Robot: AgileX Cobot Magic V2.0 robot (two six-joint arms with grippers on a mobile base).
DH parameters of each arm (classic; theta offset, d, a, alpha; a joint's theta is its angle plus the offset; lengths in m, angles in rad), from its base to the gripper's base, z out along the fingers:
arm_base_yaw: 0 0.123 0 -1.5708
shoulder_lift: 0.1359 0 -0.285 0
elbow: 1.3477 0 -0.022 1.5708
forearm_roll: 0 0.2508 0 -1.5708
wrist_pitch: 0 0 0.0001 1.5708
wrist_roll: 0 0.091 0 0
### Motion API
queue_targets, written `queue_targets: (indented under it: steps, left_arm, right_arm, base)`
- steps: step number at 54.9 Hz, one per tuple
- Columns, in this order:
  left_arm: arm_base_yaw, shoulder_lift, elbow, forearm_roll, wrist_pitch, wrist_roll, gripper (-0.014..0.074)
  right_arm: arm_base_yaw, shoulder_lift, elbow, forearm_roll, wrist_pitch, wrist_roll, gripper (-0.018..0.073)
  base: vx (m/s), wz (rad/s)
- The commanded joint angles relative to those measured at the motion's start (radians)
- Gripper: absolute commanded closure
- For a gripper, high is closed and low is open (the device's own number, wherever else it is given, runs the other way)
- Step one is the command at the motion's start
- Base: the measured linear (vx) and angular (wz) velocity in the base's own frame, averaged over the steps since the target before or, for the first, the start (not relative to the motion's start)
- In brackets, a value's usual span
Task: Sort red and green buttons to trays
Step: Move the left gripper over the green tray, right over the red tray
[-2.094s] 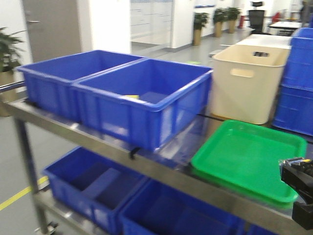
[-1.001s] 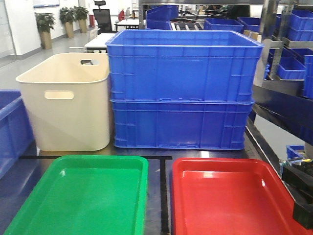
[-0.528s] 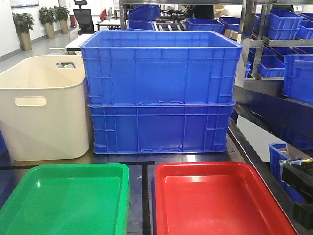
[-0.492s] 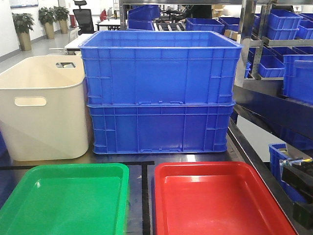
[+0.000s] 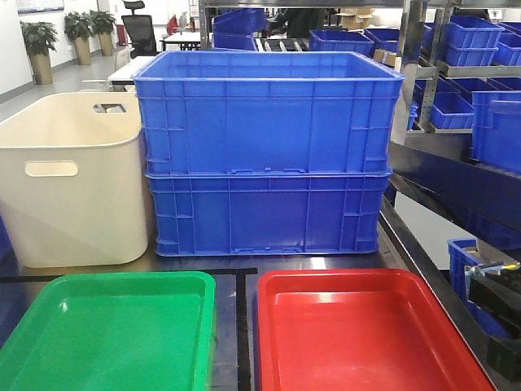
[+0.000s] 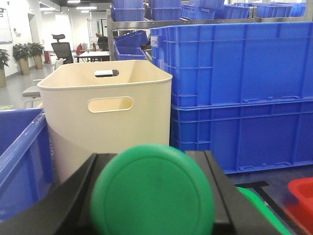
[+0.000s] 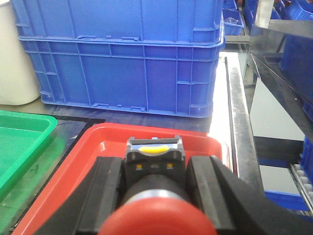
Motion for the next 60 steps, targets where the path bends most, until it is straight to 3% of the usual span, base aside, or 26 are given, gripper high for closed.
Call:
queue_targets:
  steps: [1, 42, 55, 60]
  left_arm:
    - [-0.009, 0.0, -0.029, -0.007, -0.085, -0.01, 0.0594]
    - [-0.009, 0.0, -0.029, -0.007, -0.092, -0.01, 0.0594]
    - [-0.01, 0.111, -0.029, -0.008, -0.244, -0.012, 0.0594]
    - [-0.01, 0.173, -0.029, -0.008, -0.32, -0.056, 0.0594]
  right_arm:
    - [-0.001, -0.009, -0.029, -0.008, -0.091, -0.004, 0.0568]
    - [-0.001, -0.008, -0.029, -0.008, -0.115, -0.004, 0.0568]
    - [0.002, 0.094, -0.029, 0.008, -0.244, -0.004, 0.0568]
    - [0.002, 0.154, -0.029, 0.015, -0.315, -0.004, 0.0568]
  base:
    - [0.0, 0.0]
    - [0.0, 0.0]
    - [0.0, 0.0]
    - [0.0, 0.0]
